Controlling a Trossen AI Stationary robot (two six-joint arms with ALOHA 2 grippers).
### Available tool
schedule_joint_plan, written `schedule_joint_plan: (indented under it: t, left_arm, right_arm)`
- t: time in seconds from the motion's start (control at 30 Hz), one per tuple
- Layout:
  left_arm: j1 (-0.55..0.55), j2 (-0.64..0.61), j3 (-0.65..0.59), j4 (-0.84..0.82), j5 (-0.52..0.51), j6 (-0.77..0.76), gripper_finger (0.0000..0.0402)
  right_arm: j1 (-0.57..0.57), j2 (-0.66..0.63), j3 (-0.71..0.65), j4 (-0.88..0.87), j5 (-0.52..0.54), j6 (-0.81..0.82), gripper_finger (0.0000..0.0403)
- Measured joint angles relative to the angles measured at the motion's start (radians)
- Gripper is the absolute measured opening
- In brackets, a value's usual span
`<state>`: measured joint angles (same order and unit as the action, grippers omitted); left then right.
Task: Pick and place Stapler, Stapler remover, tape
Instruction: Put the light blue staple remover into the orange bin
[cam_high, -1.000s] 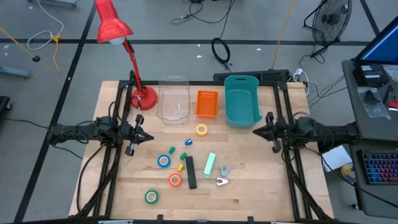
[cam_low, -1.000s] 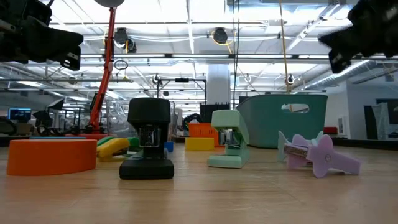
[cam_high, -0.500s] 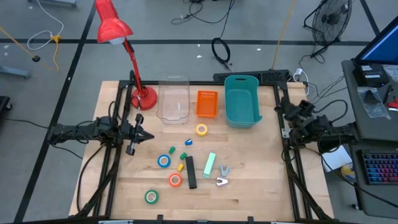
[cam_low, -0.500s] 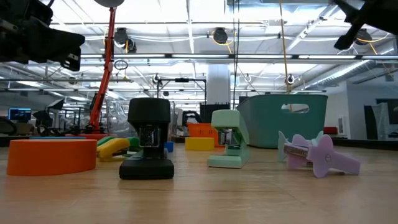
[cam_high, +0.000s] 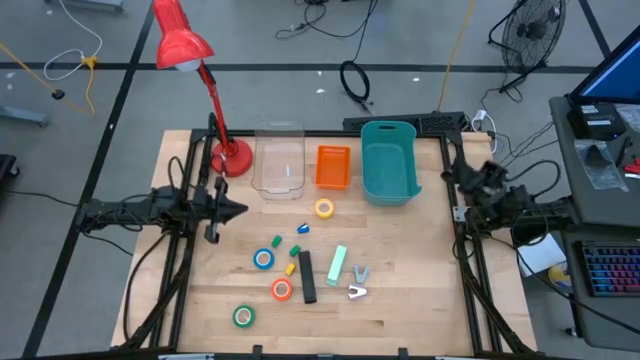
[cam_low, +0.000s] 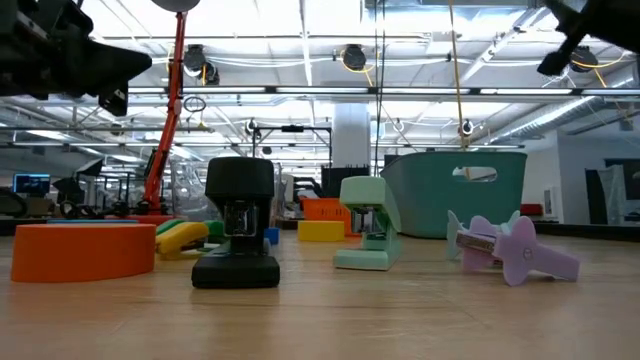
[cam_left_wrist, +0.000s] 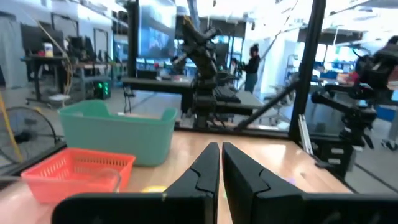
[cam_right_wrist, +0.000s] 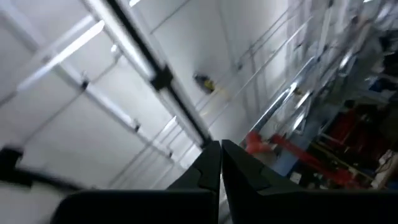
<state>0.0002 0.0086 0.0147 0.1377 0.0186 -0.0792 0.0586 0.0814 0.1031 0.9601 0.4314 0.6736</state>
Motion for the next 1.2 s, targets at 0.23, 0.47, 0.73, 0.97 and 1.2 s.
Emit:
schedule_joint_plan:
  t: [0.23, 0.47, 0.73, 0.97, 1.2]
  left_arm:
    - [0.000, 0.000, 0.000, 0.204, -0.028, -0.221, 0.0021]
    - [0.000, 0.000, 0.000, 0.510, -0.143, -0.585, 0.0021]
    - [-0.001, 0.000, 0.007, 0.750, -0.139, -0.738, 0.0021]
    - [-0.035, 0.086, 0.159, 0.729, -0.013, -0.677, 0.0021]
    - [-0.114, 0.452, 0.526, 0.380, 0.191, -0.637, 0.0021]
  right_arm:
    - [0.002, 0.285, 0.299, -0.147, -0.248, -0.041, 0.0009]
    - [0.025, 0.717, 0.601, -0.333, -0.440, 0.048, 0.0009]
    - [0.068, 1.049, 0.745, -0.352, -0.566, 0.075, 0.0009]
    - [0.068, 1.140, 0.743, -0.381, -0.625, 0.182, 0.0009]
    - [0.076, 1.145, 0.743, -0.385, -0.646, 0.178, 0.0009]
